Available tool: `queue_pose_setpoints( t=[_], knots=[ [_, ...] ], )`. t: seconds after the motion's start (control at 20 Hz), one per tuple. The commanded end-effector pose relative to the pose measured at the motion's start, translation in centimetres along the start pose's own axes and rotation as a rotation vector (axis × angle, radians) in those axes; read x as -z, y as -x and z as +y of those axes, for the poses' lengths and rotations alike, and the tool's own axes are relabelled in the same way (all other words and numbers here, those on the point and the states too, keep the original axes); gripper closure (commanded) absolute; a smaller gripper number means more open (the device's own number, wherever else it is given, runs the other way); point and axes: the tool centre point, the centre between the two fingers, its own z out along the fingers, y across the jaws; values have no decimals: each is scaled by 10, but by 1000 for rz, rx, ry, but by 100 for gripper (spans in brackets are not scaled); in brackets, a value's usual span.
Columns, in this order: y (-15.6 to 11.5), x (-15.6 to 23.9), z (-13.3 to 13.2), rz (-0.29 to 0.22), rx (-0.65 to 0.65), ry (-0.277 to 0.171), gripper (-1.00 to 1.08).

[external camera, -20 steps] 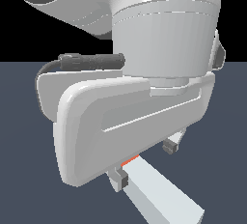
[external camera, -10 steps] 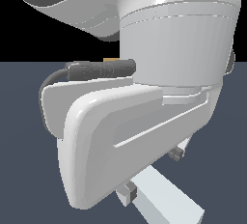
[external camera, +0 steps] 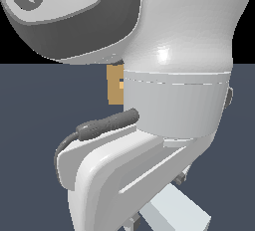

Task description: Insert the peg into the horizontal hole in a box.

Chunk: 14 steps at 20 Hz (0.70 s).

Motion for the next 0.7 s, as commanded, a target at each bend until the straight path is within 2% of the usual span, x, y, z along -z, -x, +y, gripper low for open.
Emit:
queue_pose_setpoints(
  t=[0.0, 0.25, 0.3, 0.65],
  knots=[
    [0, -10, 0, 0, 1, 0, -92],
    [1, -14, 1, 0, 1, 0, -92],
    [1, -14, 1, 0, 1, 0, 108],
    [1, -14, 1, 0, 1, 0, 108]
  ],
)
